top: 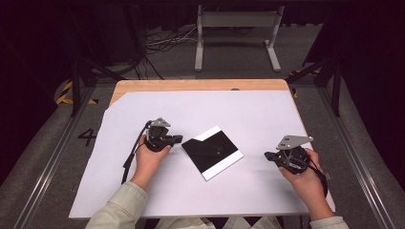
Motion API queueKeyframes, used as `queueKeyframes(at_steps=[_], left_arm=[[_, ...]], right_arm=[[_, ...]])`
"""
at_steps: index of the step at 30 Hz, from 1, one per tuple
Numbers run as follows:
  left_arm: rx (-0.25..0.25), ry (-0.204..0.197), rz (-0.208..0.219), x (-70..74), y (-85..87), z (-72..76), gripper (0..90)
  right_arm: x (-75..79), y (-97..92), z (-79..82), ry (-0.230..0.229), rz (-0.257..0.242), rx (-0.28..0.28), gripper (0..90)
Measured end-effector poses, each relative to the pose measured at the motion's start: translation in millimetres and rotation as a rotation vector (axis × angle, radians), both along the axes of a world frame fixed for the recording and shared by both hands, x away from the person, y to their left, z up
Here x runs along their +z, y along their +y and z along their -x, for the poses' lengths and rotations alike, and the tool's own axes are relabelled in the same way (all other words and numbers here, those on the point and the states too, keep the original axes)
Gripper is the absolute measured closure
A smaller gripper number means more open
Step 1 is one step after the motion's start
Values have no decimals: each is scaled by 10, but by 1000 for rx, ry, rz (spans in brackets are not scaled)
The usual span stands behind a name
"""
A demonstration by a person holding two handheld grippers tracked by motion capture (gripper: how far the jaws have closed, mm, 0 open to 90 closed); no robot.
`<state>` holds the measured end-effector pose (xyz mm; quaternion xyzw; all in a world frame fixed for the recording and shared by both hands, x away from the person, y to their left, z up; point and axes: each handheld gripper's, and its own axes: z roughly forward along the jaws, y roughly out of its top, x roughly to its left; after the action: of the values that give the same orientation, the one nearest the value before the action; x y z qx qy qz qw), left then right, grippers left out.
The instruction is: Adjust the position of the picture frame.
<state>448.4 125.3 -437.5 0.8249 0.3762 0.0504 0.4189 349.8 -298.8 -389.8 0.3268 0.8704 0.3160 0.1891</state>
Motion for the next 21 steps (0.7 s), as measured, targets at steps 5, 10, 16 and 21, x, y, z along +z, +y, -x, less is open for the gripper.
queueKeyframes(at_steps=[5, 10, 16, 21], left_arm=[[8, 20, 5, -56, -22, -49, 900], [-5, 36, -9, -114, -38, -76, 900], [-20, 32, -21, -138, -31, -91, 900], [-30, 35, -17, -139, -39, -81, 900]], right_arm=[[-4, -48, 48, 1, -1, -13, 900], [-8, -66, 69, 2, -1, -20, 900], [-24, -36, 55, 10, 2, -8, 900], [-22, -38, 56, 12, 0, -10, 900]])
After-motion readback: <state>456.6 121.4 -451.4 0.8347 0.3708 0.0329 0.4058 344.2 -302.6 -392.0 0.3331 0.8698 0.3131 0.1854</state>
